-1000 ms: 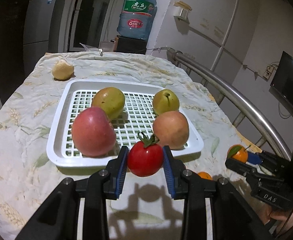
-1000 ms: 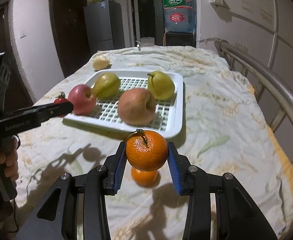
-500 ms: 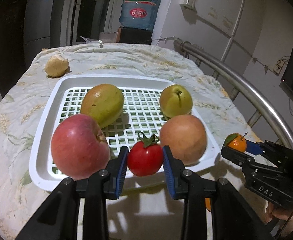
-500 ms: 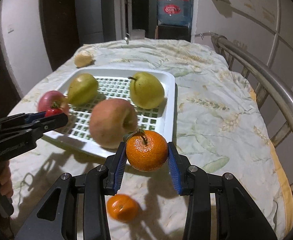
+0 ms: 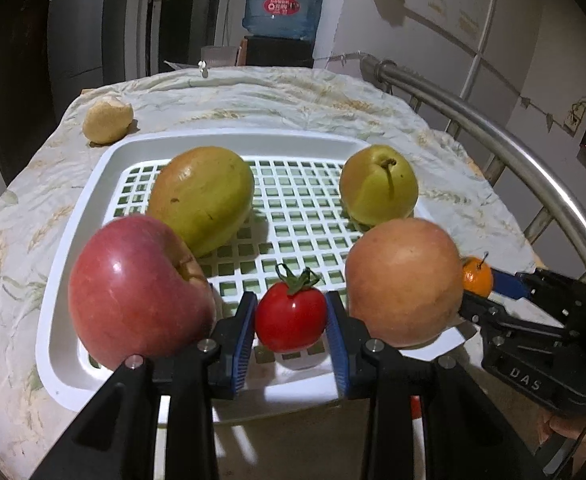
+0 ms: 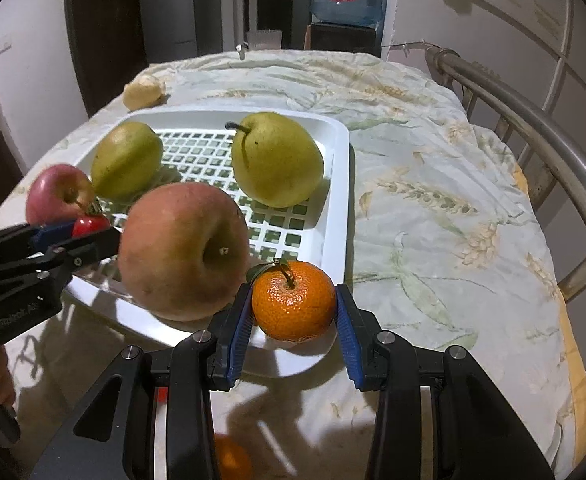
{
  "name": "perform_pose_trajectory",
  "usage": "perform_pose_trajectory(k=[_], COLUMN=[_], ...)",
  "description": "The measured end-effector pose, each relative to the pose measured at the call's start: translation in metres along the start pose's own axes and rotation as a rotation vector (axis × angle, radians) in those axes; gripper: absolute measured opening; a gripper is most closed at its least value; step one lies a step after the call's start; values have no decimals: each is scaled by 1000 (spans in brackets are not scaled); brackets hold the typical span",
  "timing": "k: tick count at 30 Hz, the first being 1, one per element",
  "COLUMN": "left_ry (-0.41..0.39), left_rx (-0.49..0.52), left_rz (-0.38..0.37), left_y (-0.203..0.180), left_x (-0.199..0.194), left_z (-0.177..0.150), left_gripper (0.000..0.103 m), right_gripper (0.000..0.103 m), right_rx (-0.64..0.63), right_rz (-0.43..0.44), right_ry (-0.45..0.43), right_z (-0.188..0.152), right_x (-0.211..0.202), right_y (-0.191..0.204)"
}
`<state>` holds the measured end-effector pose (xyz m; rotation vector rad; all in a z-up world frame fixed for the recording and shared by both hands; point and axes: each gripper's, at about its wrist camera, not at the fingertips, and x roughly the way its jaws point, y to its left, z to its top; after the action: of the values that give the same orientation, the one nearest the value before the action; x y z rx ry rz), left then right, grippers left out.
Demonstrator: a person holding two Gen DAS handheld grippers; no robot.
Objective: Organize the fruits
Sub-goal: 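Carry the tomato and tangerine over the white tray and open both grippers, then withdraw both grippers from the tray toward the remaining tomato and tangerine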
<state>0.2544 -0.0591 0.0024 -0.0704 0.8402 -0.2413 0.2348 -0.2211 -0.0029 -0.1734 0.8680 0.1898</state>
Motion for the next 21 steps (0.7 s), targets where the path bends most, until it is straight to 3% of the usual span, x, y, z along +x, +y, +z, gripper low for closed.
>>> perform_pose_trajectory(k=[4,6,10,12,16,21], left_ry=[-3,-6,-2,3,-37,-90], left_rx=[30,34,-7,-56,-89,-115], left_rz=[6,7,-3,-47,-109,-144], left_y=[-6,-7,1,10,12,14], left_x=[2,2,0,-3,-19,-48], left_z=[-2,-2,-2,-2,-3,3], left_gripper=[37,44,71,97,101,102], right_gripper=[39,42,70,75,89,94], right_rx=[-22,-39,-25,-4,76,168], right_rz=[-6,1,-42,-36,4,74], right_ry=[-4,-6,-17,-37,-101,-186], right_z=[2,3,-2,-7,-14,-21], right_x=[2,3,1,-5,-28,-63], right_y=[2,3,-3,-10,-28,-46])
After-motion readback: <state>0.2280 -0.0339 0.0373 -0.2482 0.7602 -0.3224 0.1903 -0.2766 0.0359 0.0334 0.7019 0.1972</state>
